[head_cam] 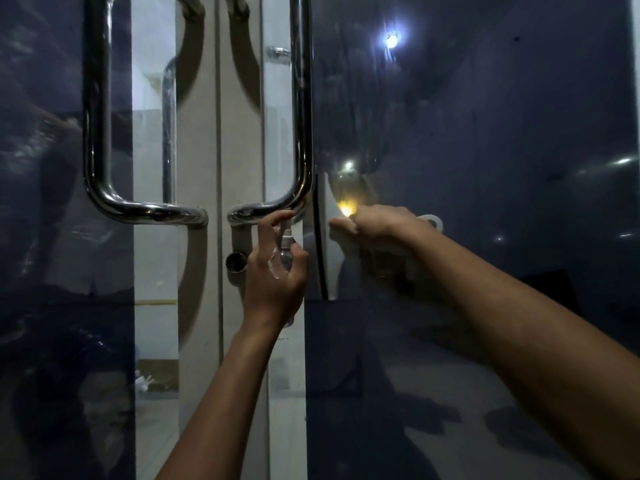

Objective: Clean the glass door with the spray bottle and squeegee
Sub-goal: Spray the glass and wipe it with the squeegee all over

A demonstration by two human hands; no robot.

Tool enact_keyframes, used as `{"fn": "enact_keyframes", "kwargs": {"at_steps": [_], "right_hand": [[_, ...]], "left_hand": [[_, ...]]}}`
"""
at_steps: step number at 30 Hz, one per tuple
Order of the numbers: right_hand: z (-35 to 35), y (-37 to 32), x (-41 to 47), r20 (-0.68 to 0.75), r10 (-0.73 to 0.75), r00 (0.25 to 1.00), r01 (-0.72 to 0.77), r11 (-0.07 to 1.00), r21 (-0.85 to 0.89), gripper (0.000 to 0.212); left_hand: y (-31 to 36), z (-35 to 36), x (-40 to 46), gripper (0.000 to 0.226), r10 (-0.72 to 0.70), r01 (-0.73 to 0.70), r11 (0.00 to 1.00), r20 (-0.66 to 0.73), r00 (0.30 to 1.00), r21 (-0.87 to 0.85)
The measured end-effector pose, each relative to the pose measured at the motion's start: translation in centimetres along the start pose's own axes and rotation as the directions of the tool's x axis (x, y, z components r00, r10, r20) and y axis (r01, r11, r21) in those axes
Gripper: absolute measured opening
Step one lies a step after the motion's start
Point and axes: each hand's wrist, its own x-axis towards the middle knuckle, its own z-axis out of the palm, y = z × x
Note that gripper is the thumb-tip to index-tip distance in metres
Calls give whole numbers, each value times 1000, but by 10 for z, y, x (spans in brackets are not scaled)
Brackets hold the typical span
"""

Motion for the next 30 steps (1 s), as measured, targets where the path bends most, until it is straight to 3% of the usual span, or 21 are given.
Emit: {"fn": "enact_keyframes", "kwargs": {"at_steps": [2,6,11,16,21,25,30], "right_hand": [[4,20,-15,-37,25,999,-26,999,-24,75],[3,35,-19,-74,-36,997,32,998,-53,70],[-42,11,16,-75,-191,979,194,981,28,63],[-76,-25,53,64,-294,954,293,956,29,32],[-90,-36,76,123,-169,978,167,985,33,31],[-92,-13,58,174,-67,983,57,996,62,57],[-122,39,32,193,91,977,-71,992,-108,67]], "left_hand": [[6,0,0,39,-4,4,1000,-4,1000,-20],[17,-5,5,40,9,-9,997,4,1000,-70],[32,-17,41,37,-134,143,987,114,984,-71],[55,-31,90,42,-243,243,970,74,967,14],[61,-31,167,39,-329,326,944,47,943,52],[71,-26,200,38,-350,347,934,32,936,89],[95,-30,235,40,-376,371,926,97,922,64]]}}
